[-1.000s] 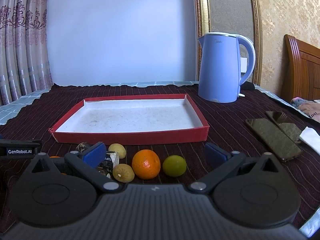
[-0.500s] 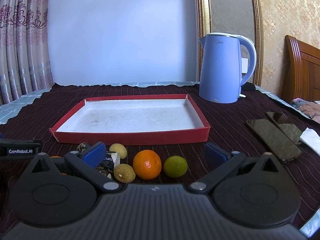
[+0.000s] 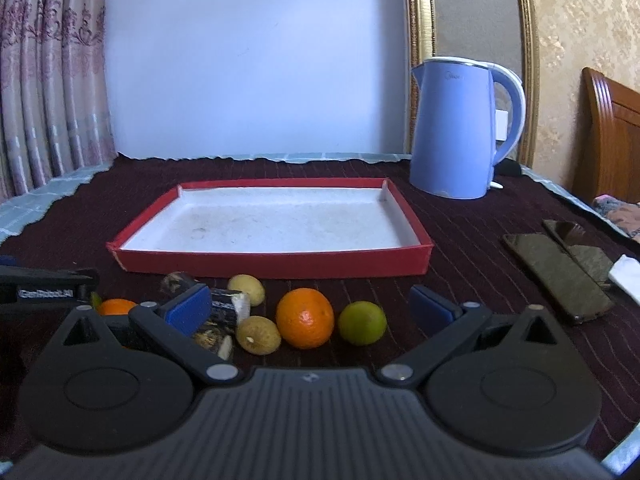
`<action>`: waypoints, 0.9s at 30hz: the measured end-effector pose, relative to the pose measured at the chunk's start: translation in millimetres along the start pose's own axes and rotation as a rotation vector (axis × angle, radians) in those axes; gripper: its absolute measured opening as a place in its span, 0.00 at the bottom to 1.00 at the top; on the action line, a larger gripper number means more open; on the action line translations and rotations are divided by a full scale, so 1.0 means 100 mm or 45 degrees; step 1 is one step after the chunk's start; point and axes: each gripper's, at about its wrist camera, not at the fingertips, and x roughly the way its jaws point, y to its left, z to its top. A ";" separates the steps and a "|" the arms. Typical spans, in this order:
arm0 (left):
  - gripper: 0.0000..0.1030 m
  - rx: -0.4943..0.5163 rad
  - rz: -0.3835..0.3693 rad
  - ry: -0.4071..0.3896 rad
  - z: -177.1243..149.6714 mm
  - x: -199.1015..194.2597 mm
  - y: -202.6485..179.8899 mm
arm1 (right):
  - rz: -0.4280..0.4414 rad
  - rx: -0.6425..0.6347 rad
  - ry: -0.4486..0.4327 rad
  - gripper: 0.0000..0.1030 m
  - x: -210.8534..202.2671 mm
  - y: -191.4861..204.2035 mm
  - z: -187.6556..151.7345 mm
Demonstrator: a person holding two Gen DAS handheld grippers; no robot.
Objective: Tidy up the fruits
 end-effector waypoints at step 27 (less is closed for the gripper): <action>1.00 0.031 -0.031 -0.027 -0.06 -0.04 -0.01 | -0.032 0.021 0.055 1.00 0.14 -0.05 -0.03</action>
